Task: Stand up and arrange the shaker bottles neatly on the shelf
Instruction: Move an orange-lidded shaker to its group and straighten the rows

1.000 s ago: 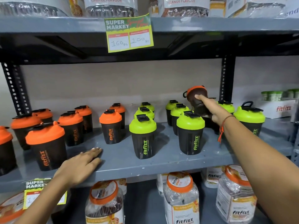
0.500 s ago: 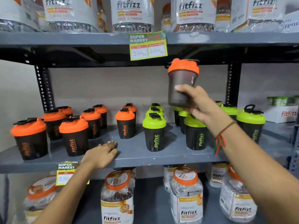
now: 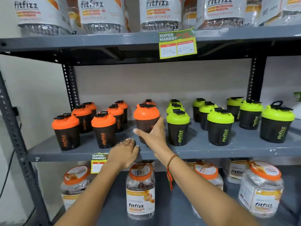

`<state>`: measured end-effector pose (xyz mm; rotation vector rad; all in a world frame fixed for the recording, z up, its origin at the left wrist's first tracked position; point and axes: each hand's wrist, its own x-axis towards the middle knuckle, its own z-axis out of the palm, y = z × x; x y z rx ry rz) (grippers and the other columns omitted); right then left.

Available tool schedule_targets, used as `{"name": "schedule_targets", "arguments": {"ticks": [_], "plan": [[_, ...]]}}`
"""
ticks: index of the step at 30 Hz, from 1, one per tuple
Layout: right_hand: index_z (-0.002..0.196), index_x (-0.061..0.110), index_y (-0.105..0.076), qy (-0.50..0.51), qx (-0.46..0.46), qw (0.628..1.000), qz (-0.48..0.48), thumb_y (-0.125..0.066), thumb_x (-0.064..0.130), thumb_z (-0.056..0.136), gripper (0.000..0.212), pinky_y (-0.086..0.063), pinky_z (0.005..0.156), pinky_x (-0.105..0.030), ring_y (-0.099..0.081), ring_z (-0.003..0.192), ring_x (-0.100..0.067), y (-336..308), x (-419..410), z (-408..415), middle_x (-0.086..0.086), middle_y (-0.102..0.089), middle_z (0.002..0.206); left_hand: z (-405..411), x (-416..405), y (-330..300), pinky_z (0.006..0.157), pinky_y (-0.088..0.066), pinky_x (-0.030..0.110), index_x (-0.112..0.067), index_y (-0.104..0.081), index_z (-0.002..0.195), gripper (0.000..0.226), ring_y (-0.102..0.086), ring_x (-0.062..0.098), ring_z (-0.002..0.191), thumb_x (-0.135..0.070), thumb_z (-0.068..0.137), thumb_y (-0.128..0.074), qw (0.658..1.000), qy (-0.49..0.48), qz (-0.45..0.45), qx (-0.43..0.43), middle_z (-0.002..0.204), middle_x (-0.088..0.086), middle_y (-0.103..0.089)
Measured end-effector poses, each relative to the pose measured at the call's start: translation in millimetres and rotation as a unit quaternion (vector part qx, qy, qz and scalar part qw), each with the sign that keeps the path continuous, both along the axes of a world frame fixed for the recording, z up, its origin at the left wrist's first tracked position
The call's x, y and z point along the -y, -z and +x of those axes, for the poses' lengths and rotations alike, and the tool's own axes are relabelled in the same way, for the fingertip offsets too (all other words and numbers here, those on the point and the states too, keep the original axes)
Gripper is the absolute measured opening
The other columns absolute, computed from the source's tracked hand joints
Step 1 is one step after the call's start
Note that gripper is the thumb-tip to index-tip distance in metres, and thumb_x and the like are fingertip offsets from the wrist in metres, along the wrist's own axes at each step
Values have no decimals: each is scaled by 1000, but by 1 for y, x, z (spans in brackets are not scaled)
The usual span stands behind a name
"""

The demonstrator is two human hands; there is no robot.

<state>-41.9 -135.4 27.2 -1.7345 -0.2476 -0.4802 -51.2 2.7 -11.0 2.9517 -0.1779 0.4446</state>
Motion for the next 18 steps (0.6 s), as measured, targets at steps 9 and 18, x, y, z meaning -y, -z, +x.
{"name": "schedule_targets", "arguments": {"ticks": [9,18], "plan": [[154,19,-9,83,-36,993,-73,-78,34,75,106,-32,114,-51,-30,143,-37,19,-14,6,-11,-29,155,3,-13,1,119,-19,36,-9,-25,150,72,-21,24,147,-57,96,-23,999,31,-2,-36,159,11,-23],[149,20,-15,115,-20,987,-109,-87,47,64,115,-41,105,-49,-43,134,-38,22,-17,2,-12,-38,148,6,-18,2,120,-17,37,-10,-17,152,75,-18,23,148,-58,94,-23,998,48,-3,-43,161,11,-18]]}}
